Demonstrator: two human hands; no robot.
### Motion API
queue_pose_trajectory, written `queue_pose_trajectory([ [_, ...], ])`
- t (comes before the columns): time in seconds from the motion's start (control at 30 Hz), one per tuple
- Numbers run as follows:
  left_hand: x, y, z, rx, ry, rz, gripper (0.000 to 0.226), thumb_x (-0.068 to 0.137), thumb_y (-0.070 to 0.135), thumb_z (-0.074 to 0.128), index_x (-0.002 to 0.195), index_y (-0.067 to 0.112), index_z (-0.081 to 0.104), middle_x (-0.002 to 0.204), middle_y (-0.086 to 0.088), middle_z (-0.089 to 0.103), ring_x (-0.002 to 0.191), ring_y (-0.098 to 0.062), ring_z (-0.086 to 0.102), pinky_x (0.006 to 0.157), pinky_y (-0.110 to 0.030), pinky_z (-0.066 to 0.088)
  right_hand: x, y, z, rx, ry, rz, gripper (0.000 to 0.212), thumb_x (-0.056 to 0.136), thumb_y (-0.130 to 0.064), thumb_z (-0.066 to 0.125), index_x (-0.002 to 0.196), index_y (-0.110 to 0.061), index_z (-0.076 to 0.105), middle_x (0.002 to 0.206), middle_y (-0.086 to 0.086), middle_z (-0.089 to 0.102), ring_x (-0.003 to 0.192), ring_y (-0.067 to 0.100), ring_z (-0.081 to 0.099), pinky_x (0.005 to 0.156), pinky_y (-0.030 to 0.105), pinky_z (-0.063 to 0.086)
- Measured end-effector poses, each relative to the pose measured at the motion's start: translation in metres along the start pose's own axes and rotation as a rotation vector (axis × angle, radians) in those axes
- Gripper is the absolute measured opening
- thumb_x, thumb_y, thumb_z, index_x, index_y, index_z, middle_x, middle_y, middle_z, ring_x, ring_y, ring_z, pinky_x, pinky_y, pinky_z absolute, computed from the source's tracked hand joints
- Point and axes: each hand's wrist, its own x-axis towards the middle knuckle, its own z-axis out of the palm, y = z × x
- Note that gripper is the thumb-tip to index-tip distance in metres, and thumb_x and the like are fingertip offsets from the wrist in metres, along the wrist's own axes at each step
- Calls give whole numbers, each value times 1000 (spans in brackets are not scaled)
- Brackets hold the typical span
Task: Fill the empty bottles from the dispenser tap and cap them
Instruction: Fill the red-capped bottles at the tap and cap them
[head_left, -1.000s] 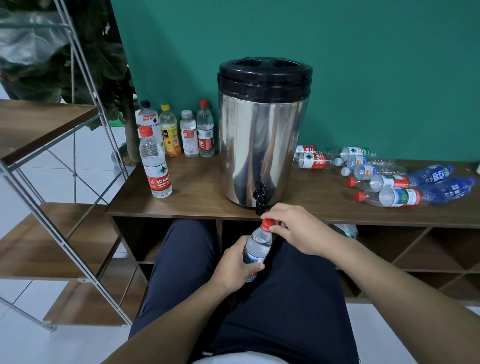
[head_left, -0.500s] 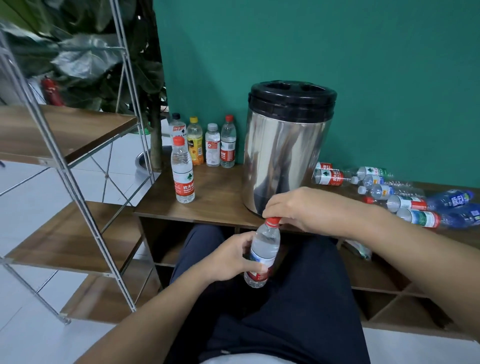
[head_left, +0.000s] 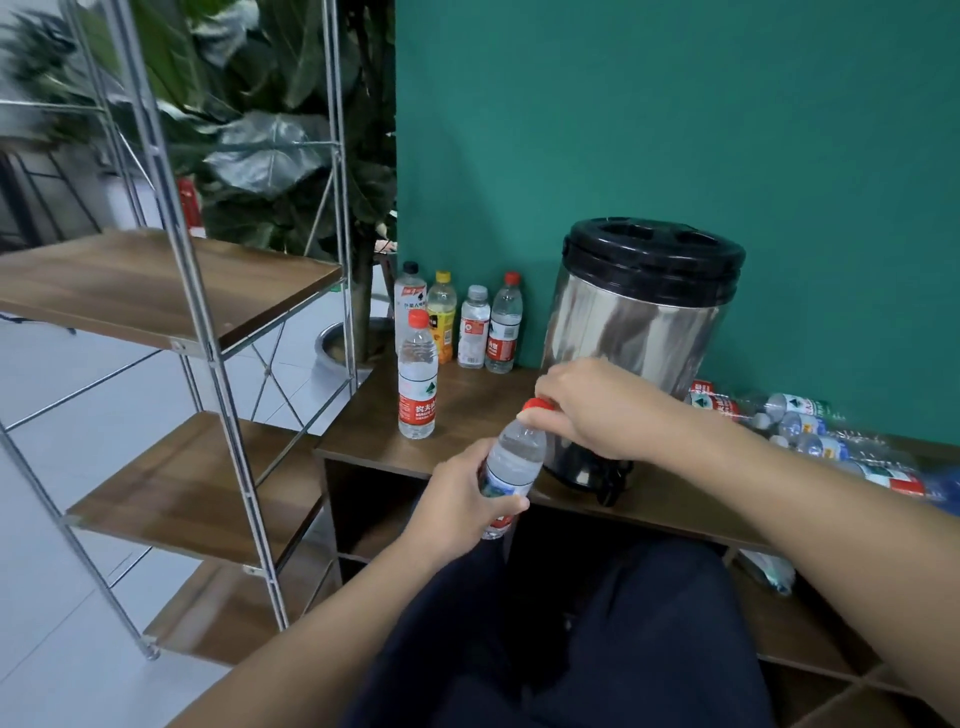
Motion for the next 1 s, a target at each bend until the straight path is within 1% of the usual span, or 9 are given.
queue_pose_trajectory([
  [0.1,8,-1,-2,-19,77,-30,74,85,37,98,148,42,60,136,25,72,126,4,68,112,-35,59,17,-9,9,47,139,78,51,111,-65,41,85,-23,54,81,-5,54,76,20,58,74,44,55],
  [0.2,18,-4,-6,26,153,-57,77,84,43,97,151,41,58,141,22,71,129,-2,68,110,-32,59,33,-11,25,320,263,162,48,108,-63,55,77,-26,51,76,-5,56,70,14,53,66,40,46],
  [0.3,32,-11,-11,2,190,-69,75,84,43,97,149,39,59,136,22,72,124,1,69,104,-27,60,47,-19,47,575,312,228,38,99,-64,71,93,-27,66,86,-10,66,77,10,61,69,34,49],
  [0.43,49,-19,-16,-31,236,-70,68,86,40,96,144,39,60,129,26,73,117,11,67,95,-17,58,66,-30,81,759,290,307,40,89,-59,85,119,-38,68,111,-17,75,98,3,69,80,26,55],
  [0.57,62,-28,-16,-52,291,-43,64,88,32,95,143,38,63,131,24,73,122,4,68,103,-25,60,82,-34,104,798,272,380,53,85,-49,92,129,-34,65,122,-15,73,105,5,69,86,24,56],
  [0.7,70,-35,-18,-96,302,-21,69,89,17,91,147,40,62,132,24,73,123,2,68,108,-32,61,93,-38,125,843,282,448,56,84,-50,93,131,-34,67,121,-16,73,105,6,70,91,30,61],
  [0.8,66,-40,-26,-113,318,-5,62,89,21,93,142,38,65,128,23,75,120,2,71,105,-28,61,101,-40,141,868,268,499,52,84,-53,92,127,-34,68,116,-13,76,100,8,72,88,35,64],
  [0.9,58,-60,-42,-103,431,-18,42,89,28,95,121,33,69,115,16,76,110,-5,73,100,-35,63,109,-43,153,923,274,538,46,87,-50,90,125,-36,67,112,-14,76,96,5,72,76,23,57],
  [1.0,61,-80,-62,6,542,-64,42,91,33,93,117,35,59,115,16,65,109,-5,66,97,-34,59,122,-45,167,988,298,556,52,87,-46,93,131,-34,66,119,-15,76,102,4,73,85,25,61],
])
